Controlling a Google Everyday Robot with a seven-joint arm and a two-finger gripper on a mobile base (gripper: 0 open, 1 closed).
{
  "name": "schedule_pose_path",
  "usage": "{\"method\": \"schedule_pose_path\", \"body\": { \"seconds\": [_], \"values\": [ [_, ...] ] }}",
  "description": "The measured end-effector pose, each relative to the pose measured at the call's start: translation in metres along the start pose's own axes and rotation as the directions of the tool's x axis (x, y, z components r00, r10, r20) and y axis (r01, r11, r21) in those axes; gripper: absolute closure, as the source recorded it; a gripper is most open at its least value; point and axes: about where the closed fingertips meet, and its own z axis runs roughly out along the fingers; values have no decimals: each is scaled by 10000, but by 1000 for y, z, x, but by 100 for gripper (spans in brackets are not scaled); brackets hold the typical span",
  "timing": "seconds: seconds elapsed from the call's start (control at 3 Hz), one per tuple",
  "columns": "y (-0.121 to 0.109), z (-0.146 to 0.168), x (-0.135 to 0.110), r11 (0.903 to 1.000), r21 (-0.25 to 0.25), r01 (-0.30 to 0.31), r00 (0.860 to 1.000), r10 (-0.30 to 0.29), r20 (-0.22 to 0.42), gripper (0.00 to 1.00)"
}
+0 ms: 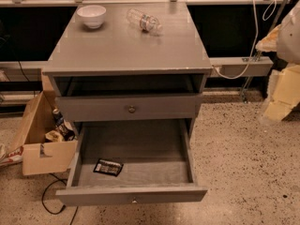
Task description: Pick rxbar chocolate from middle drawer and place on counter
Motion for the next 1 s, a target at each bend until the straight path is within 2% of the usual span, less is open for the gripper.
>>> {"method": "schedule_pose_path", "body": {
  "seconds": [0.33, 0.67, 1.0],
  "values": [
    [0, 0, 0, 10000, -1, -1, 10000, 1, 2, 0],
    [9, 66, -14, 9943, -984, -400, 9928, 507, 1086, 0],
    [31, 153, -51, 9721, -2305, -425, 9617, 1024, 2543, 0]
  ]
}}
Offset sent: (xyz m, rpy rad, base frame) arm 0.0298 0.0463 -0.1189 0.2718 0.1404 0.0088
